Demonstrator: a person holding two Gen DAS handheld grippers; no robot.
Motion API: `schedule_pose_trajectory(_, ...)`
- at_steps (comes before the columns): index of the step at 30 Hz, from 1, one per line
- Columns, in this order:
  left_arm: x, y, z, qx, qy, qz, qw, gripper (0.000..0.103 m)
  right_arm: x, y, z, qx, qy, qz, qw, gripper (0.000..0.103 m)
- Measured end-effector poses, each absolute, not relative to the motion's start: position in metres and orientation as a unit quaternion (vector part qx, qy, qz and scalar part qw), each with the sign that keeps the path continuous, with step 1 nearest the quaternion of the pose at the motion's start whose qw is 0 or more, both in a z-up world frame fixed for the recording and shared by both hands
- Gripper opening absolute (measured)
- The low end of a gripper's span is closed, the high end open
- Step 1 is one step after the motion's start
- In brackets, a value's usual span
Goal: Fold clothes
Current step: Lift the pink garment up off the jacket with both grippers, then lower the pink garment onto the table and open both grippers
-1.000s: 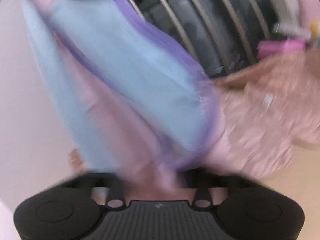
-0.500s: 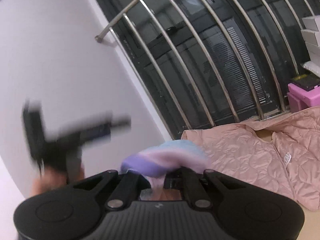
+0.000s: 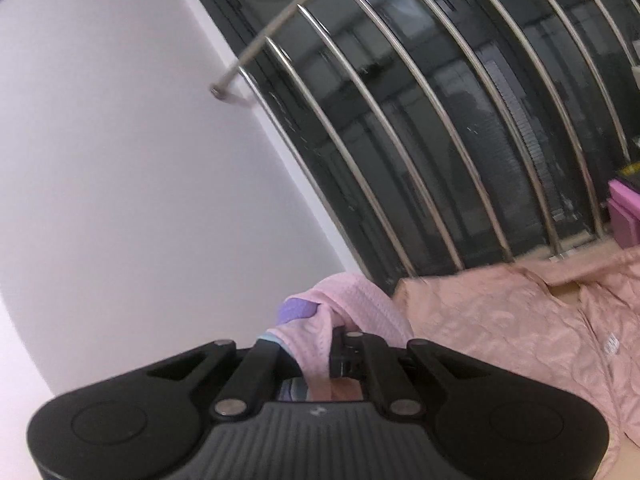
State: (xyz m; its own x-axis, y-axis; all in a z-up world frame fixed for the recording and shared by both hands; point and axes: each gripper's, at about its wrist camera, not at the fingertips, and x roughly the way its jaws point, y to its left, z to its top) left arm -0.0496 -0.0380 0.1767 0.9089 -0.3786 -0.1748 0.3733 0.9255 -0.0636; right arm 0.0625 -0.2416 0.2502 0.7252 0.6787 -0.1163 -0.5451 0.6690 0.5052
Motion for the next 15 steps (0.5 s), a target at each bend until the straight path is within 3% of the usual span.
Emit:
schedule_pose_trajectory(4,-0.031,-0.03,0.18,-0.039,0.104,-0.187,0.976,0.074,0.038,-0.235,0.272,0.185,0.108,0.329,0.92,0.002)
schedule_pose_trajectory(5,-0.023,-0.027,0.179,-0.041,0.116,-0.195,0.973,0.05,0.037,-0.234,0.274,0.18,0.107,0.327,0.922,0.002)
schedule_pose_trajectory(6,-0.014,-0.022,0.176,-0.049,0.137,-0.207,0.968,0.009,0.039,-0.235,0.274,0.179,0.109,0.324,0.923,0.002)
schedule_pose_trajectory(10,0.03,0.003,0.151,-0.107,0.217,-0.229,0.943,0.008,0.076,-0.234,0.248,0.153,0.146,0.271,0.939,0.002)
schedule_pose_trajectory(11,0.037,0.004,0.142,-0.094,0.231,-0.215,0.944,0.017,0.093,-0.233,0.235,0.141,0.168,0.251,0.943,0.003)
schedule_pose_trajectory(12,0.044,0.005,0.134,-0.082,0.244,-0.199,0.945,0.04,0.114,-0.233,0.215,0.13,0.2,0.228,0.944,0.003)
schedule_pose_trajectory(13,0.046,0.006,0.125,-0.076,0.254,-0.181,0.947,0.052,0.135,-0.234,0.193,0.118,0.234,0.204,0.943,0.005)
schedule_pose_trajectory(14,0.042,0.01,0.116,-0.075,0.258,-0.177,0.947,0.062,0.152,-0.235,0.17,0.104,0.271,0.175,0.941,0.012)
schedule_pose_trajectory(15,0.038,0.015,0.108,-0.075,0.261,-0.175,0.946,0.064,0.168,-0.237,0.147,0.088,0.308,0.145,0.936,0.017)
